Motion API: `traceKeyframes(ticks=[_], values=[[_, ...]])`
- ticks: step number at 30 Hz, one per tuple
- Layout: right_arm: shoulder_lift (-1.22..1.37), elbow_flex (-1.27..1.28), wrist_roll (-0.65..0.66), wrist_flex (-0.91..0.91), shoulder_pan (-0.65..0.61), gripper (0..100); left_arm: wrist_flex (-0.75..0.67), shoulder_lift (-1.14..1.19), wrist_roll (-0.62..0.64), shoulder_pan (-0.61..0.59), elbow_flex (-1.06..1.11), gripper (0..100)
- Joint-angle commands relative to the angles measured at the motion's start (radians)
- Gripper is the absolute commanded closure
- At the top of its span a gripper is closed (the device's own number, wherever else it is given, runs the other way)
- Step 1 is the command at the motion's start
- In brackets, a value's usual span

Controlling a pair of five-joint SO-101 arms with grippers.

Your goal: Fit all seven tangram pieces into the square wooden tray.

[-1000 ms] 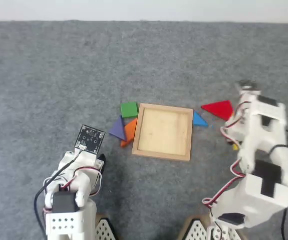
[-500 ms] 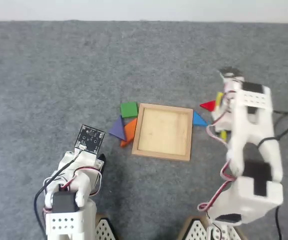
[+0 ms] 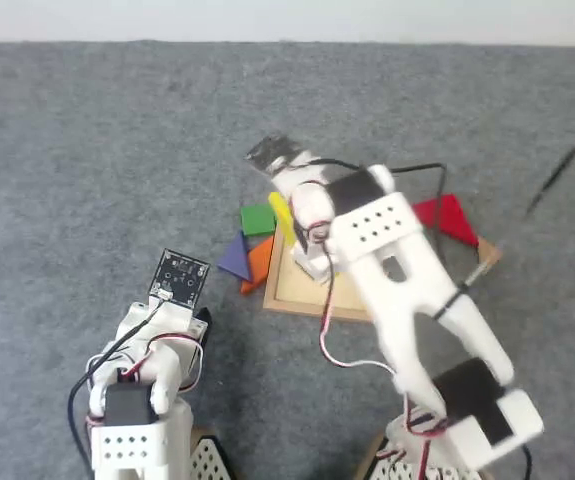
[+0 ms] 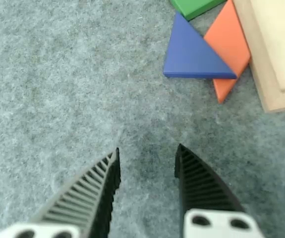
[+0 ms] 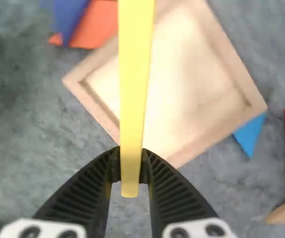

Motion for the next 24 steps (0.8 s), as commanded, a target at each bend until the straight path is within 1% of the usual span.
traceKeyframes(ticks=[1, 4, 6, 10, 15, 19, 21, 24], values=[[0.074, -0.08, 0.15, -0.004, -0.005, 99.1, 0.008, -0.012, -0.008, -0.006, -0.008, 83], [0.182, -0.114, 0.301, 0.008, 0.001, 99.1, 0.008, -0.012, -0.008, -0.006, -0.008, 83], [0.251, -0.147, 0.35, 0.008, 0.016, 99.1, 0.008, -0.012, -0.008, -0.006, -0.008, 83], [0.363, -0.245, 0.374, 0.019, 0.068, 99.1, 0.008, -0.012, -0.008, -0.006, -0.008, 83], [0.452, -0.376, 0.44, 0.114, 0.12, 99.1, 0.008, -0.012, -0.008, -0.006, -0.008, 83], [0.506, -0.473, 0.445, 0.137, 0.16, 98.7, 0.008, -0.012, -0.008, -0.006, -0.008, 83], [0.529, -0.502, 0.445, 0.15, 0.163, 95.9, 0.008, -0.012, -0.008, -0.006, -0.008, 83], [0.558, -0.543, 0.445, 0.174, 0.162, 86.6, 0.008, -0.012, -0.008, -0.006, -0.008, 83]])
